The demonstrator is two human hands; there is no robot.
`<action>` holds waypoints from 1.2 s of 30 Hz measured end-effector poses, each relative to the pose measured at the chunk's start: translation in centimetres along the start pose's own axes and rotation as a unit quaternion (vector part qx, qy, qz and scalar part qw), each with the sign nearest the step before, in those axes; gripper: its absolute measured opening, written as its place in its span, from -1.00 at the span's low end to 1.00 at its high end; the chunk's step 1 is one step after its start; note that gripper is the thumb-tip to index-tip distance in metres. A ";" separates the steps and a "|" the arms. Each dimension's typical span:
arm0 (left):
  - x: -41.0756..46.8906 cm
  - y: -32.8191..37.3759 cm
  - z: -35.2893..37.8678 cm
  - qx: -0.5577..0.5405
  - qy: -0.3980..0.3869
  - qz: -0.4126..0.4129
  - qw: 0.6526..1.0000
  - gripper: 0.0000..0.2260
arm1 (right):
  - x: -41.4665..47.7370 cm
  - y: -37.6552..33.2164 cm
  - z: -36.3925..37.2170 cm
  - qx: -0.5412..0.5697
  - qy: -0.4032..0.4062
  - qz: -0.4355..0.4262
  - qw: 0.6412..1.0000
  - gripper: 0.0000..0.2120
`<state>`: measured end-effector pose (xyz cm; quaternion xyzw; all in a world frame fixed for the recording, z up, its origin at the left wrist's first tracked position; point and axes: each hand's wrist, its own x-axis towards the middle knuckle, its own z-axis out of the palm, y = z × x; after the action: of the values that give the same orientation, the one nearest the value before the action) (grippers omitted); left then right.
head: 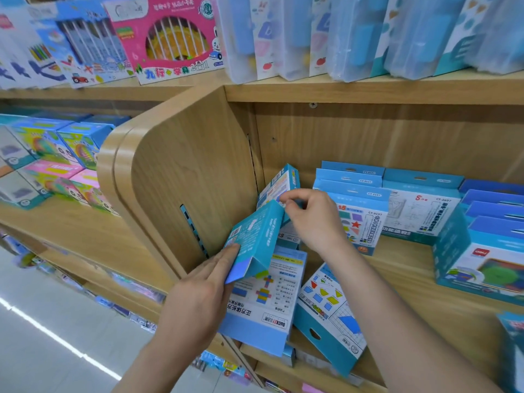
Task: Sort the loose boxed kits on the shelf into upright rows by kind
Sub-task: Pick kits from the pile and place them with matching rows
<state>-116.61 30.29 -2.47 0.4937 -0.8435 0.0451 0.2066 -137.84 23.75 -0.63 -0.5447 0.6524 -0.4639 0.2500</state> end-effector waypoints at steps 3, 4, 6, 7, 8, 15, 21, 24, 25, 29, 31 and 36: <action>0.7 -0.3 -0.2 0.010 0.046 -0.014 0.999 -0.59 | -0.2 -0.8 -0.9 -0.017 0.025 -0.014 0.999 -0.84; 0.9 -0.3 -0.3 0.005 0.056 -0.021 0.998 -0.60 | -0.4 -1.2 -1.4 -0.017 0.035 -0.023 0.999 -0.84; 1.3 -0.2 -0.8 -0.006 0.069 -0.029 0.997 -0.64 | -0.9 -2.1 -2.6 -0.007 0.059 -0.035 0.998 -0.83; 1.5 -0.1 -1.0 -0.012 0.075 -0.030 0.997 -0.67 | -1.2 -2.4 -3.3 0.001 0.069 -0.035 0.997 -0.82; 1.6 0.0 -1.4 -0.020 0.080 -0.030 0.996 -0.70 | -1.5 -2.6 -4.0 0.012 0.079 -0.031 0.996 -0.81; 2.8 1.4 -3.3 -0.045 0.094 -0.038 0.994 -0.77 | -5.2 -0.9 -10.6 0.064 0.179 -0.036 0.981 -0.73; 3.5 4.2 -4.5 -0.062 0.133 0.008 0.989 -0.87 | -9.1 2.6 -17.9 0.039 0.199 0.034 0.979 -0.68; 3.8 5.8 -4.4 -0.091 0.119 0.046 0.988 -0.87 | -11.2 4.3 -18.0 0.012 0.141 0.100 0.985 -0.69; 3.8 6.3 -4.3 -0.097 0.111 0.056 0.987 -0.85 | -11.7 4.9 -17.7 0.009 0.126 0.118 0.985 -0.69; 3.8 8.2 -3.9 -0.080 0.090 0.117 0.986 -0.77 | -13.2 7.6 -16.8 0.000 0.109 0.174 0.979 -0.68; 3.8 9.0 -3.6 -0.071 0.076 0.151 0.983 -0.75 | -13.8 8.1 -16.8 0.007 0.104 0.186 0.977 -0.70; 3.5 11.2 -2.4 -0.054 0.092 0.231 0.967 -0.76 | -15.5 7.2 -18.8 0.016 0.133 0.184 0.974 -0.72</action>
<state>-126.93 33.80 2.57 0.2667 -0.9133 0.0913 0.2941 -152.56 44.45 -1.41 -0.3444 0.7612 -0.4890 0.2508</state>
